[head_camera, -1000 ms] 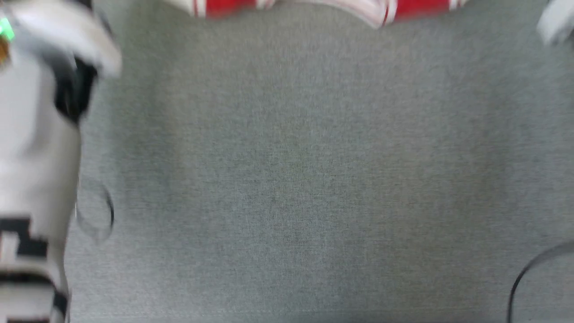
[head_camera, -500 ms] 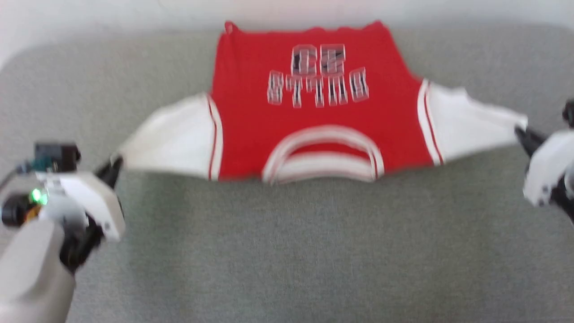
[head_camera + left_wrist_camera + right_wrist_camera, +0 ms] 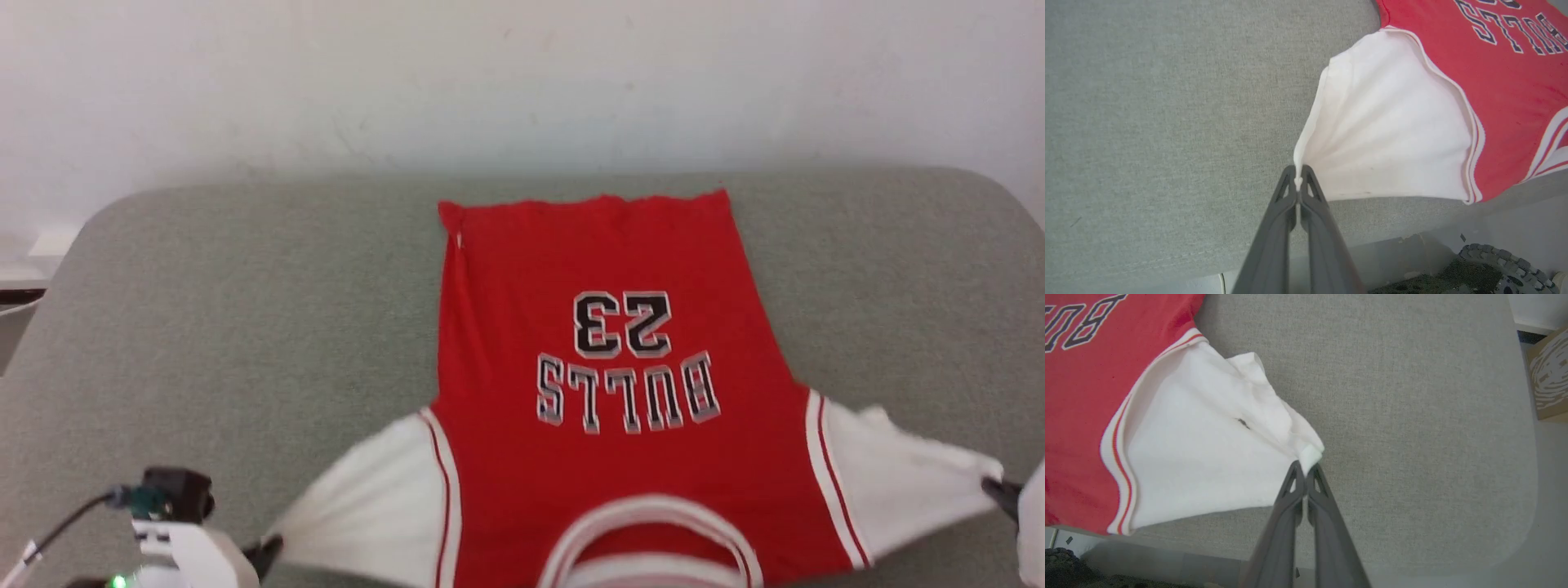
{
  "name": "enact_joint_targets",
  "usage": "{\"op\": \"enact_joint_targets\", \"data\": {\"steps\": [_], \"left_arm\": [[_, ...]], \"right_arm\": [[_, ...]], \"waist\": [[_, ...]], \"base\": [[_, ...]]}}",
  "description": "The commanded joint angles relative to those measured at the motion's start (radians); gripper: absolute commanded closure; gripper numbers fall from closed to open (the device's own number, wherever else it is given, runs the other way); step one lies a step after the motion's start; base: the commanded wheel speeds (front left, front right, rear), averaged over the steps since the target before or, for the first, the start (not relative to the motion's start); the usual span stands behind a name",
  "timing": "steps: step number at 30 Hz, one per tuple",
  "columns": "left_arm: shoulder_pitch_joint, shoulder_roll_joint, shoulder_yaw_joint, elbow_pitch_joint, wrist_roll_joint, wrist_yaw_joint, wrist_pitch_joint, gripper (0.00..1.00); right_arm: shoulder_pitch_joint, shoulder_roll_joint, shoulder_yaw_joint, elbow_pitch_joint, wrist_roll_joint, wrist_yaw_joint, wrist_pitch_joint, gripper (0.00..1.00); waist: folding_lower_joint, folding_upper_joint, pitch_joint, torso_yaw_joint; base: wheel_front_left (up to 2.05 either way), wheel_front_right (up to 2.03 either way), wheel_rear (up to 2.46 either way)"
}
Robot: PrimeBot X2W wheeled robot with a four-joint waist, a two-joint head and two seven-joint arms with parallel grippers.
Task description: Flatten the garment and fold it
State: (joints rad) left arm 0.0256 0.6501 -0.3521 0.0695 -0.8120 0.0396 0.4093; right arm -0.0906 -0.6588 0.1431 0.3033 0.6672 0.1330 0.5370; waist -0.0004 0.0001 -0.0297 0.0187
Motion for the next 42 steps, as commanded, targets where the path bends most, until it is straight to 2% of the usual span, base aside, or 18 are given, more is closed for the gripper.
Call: {"op": "enact_joint_targets", "data": {"steps": [1, 5, 11, 12, 16, 21, 25, 28, 30, 32, 42], "left_arm": [[0.032, 0.017, -0.001, -0.033, -0.007, 0.025, 0.022, 1.0], [0.107, 0.014, -0.022, -0.147, -0.026, 0.077, 0.082, 1.0], [0.108, -0.02, -0.033, -0.208, -0.022, 0.106, 0.072, 1.0], [0.101, -0.027, -0.035, -0.214, -0.021, 0.106, 0.07, 1.0], [0.079, -0.054, -0.043, -0.254, -0.03, 0.107, 0.069, 1.0], [0.073, -0.09, -0.03, -0.334, -0.013, 0.161, 0.037, 1.0], [0.068, -0.11, -0.038, -0.375, 0.011, 0.187, 0.022, 1.0], [0.048, -0.122, -0.051, -0.399, 0.069, 0.229, 0.008, 1.0], [0.038, -0.151, -0.067, -0.417, 0.087, 0.249, -0.004, 1.0], [0.025, -0.184, -0.094, -0.432, 0.095, 0.25, -0.013, 1.0], [-0.043, -0.291, -0.207, -0.394, 0.131, 0.207, -0.052, 1.0]], "right_arm": [[0.035, 0.005, -0.031, -0.024, -0.011, -0.002, 0.012, 1.0], [0.133, 0.055, -0.111, -0.109, -0.054, -0.002, 0.059, 1.0], [0.165, 0.11, -0.19, -0.193, -0.122, -0.002, 0.103, 0.98], [0.164, 0.118, -0.201, -0.201, -0.121, -0.002, 0.121, 0.0], [0.144, 0.117, -0.218, -0.275, -0.109, -0.002, 0.16, 0.0], [0.06, 0.104, -0.243, -0.355, -0.087, -0.002, 0.161, 0.0], [-0.025, 0.097, -0.253, -0.367, -0.094, -0.002, 0.17, 0.0], [-0.12, 0.086, -0.244, -0.365, -0.101, -0.002, 0.182, 0.0], [-0.194, 0.077, -0.231, -0.35, -0.11, -0.002, 0.19, 0.0], [-0.271, 0.066, -0.218, -0.316, -0.117, -0.002, 0.202, 0.0], [-0.587, -0.016, -0.158, -0.049, -0.188, -0.002, 0.299, 0.0]], "waist": [[0.0004, -0.0001, 0.0, 0.014], [0.0004, -0.0001, 0.016, 0.024], [0.0004, -0.0001, 0.064, 0.045], [0.0004, -0.0001, 0.074, 0.052], [0.0004, -0.0001, 0.118, 0.082], [0.0004, -0.0001, 0.207, 0.133], [0.0004, -0.0001, 0.271, 0.173], [0.0004, -0.0001, 0.339, 0.217], [0.0004, -0.0001, 0.386, 0.242], [0.0004, -0.0001, 0.426, 0.27], [0.0004, -0.0001, 0.561, 0.398]], "base": [[0.0, 0.0, 0.0], [0.0, 0.0, 0.0], [0.0, 0.0, 0.0], [0.0, 0.0, 0.0], [0.0, 0.0, 0.0], [0.0, 0.0, 0.0], [0.0, 0.0, 0.0], [0.0, 0.0, 0.0], [0.0, 0.0, 0.0], [0.0, 0.0, 0.0], [0.0, 0.0, 0.0]]}}
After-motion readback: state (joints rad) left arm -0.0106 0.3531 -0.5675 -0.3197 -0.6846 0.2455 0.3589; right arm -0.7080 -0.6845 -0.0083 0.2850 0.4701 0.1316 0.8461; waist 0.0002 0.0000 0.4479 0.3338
